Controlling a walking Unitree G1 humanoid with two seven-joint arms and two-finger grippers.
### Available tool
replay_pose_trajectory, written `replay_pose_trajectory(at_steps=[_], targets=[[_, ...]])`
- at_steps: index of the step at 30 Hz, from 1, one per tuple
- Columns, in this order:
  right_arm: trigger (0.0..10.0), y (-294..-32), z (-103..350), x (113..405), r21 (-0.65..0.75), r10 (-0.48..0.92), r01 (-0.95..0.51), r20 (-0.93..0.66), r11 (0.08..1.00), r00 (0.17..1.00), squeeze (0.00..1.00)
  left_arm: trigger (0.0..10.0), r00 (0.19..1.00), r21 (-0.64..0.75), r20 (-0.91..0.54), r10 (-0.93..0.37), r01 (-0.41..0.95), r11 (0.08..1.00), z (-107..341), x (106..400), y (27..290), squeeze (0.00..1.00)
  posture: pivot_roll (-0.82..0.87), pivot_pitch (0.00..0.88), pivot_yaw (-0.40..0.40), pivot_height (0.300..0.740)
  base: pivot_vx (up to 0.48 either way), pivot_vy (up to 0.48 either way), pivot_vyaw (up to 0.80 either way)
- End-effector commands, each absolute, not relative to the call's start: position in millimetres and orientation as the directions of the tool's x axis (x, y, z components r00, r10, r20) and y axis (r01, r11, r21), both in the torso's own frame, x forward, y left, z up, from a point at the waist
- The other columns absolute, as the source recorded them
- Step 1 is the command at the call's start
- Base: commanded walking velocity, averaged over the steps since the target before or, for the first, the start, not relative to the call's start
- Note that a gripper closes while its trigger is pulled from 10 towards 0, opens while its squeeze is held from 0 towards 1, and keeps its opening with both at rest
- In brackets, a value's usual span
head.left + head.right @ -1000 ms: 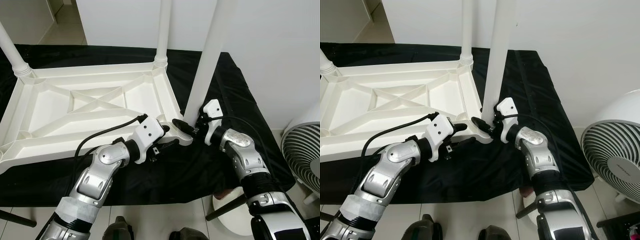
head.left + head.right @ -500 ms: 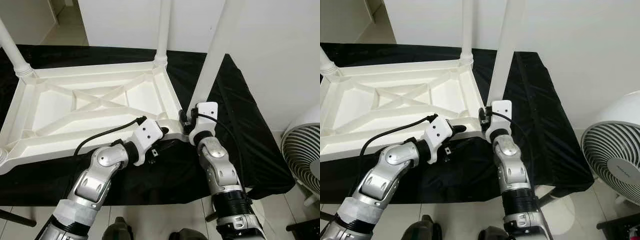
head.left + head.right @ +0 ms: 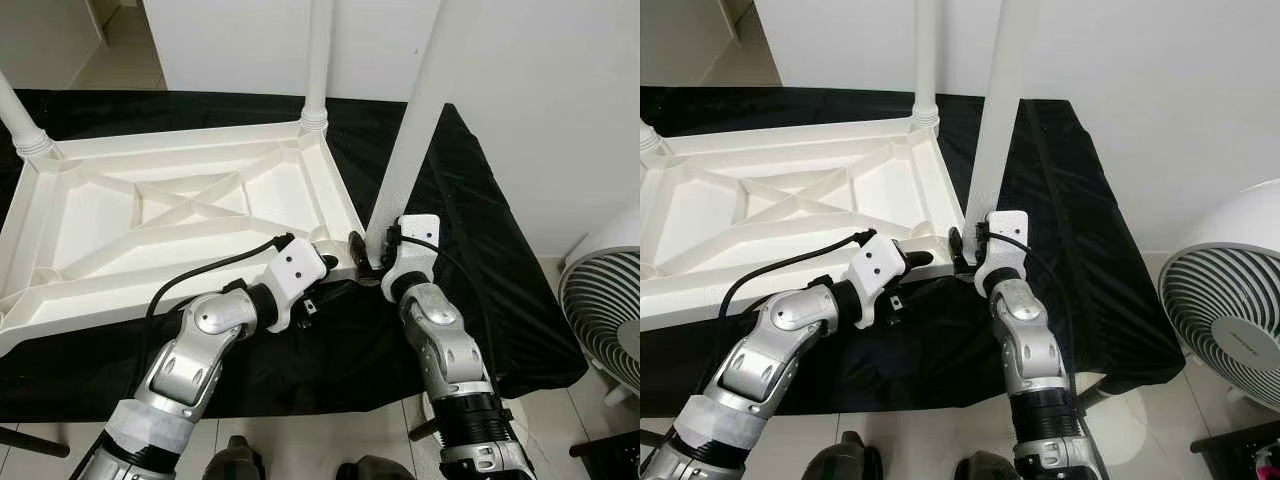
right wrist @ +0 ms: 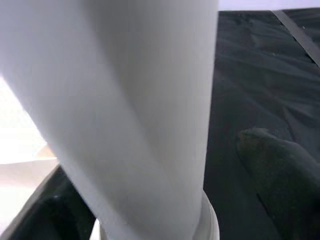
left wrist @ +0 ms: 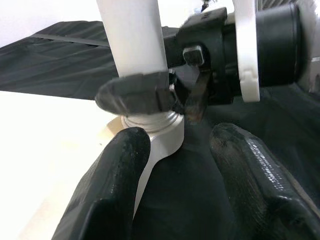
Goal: Building children table
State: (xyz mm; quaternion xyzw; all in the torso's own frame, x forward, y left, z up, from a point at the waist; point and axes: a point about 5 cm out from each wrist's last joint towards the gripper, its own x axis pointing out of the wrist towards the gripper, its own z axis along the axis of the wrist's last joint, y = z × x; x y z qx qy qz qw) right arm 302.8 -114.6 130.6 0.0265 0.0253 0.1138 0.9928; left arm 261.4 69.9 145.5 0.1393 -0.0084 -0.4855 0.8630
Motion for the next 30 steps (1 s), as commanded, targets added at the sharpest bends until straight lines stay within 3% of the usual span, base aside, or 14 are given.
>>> replay_pose_trajectory(at_steps=[1,2,3,6,7,14,19,23,26,27,30], targets=[[10.0,-121,129,302,0.048,0.261,-0.259,-0.054,0.965,0.964,1.0,10.0,0.551,0.254,-0.126,-0.825,0.822,0.51,144,260,70,0.0,-0.01,0.0,-0.023,0.74,0.0,0.0,0.0],[10.0,-128,128,303,0.013,0.29,-0.289,-0.056,0.957,0.955,0.94,10.0,0.55,0.255,-0.126,-0.826,0.822,0.509,144,259,70,0.0,-0.01,0.0,-0.022,0.74,0.0,0.0,0.0],[10.0,-134,128,305,-0.017,0.317,-0.318,-0.06,0.948,0.947,0.35,10.0,0.55,0.256,-0.126,-0.826,0.822,0.508,145,259,70,0.0,-0.01,0.0,-0.02,0.74,0.0,0.0,0.0],[10.0,-137,128,305,-0.036,0.333,-0.336,-0.065,0.941,0.941,0.35,10.0,0.549,0.256,-0.127,-0.826,0.823,0.508,145,259,70,0.0,-0.01,0.0,-0.018,0.74,0.0,0.0,0.0],[10.0,-143,128,307,-0.071,0.366,-0.371,-0.071,0.926,0.928,0.0,10.0,0.548,0.257,-0.128,-0.827,0.823,0.506,145,259,70,0.0,-0.01,0.0,-0.015,0.74,0.0,0.0,0.0],[10.0,-159,133,320,-0.163,0.536,-0.539,-0.07,0.826,0.841,0.0,10.0,0.547,0.264,-0.131,-0.827,0.823,0.503,146,261,72,0.0,-0.01,0.0,-0.009,0.74,0.0,0.0,0.0],[10.0,-154,133,325,-0.162,0.613,-0.618,-0.084,0.769,0.785,0.0,10.0,0.55,0.266,-0.13,-0.825,0.821,0.505,147,262,72,0.0,0.0,0.0,-0.01,0.74,0.0,0.0,0.0],[10.0,-136,127,331,-0.126,0.721,-0.725,-0.08,0.678,0.688,0.0,10.0,0.545,0.264,-0.128,-0.828,0.824,0.501,148,260,71,0.0,0.01,0.0,-0.01,0.74,0.0,0.0,0.0],[10.0,-133,125,333,-0.125,0.737,-0.74,-0.08,0.661,0.671,0.0,10.0,0.543,0.265,-0.129,-0.83,0.825,0.499,148,260,71,0.0,0.01,0.0,-0.011,0.74,0.0,0.0,0.0],[1.7,-128,124,336,-0.117,0.753,-0.756,-0.076,0.644,0.653,0.0,10.0,0.543,0.264,-0.129,-0.83,0.826,0.499,148,259,71,0.0,0.02,0.0,-0.016,0.74,0.0,0.0,0.0],[1.7,-127,123,337,-0.112,0.76,-0.762,-0.074,0.637,0.646,0.0,10.0,0.543,0.263,-0.129,-0.83,0.826,0.499,148,259,71,0.0,0.02,0.0,-0.016,0.74,0.0,0.0,0.0]])
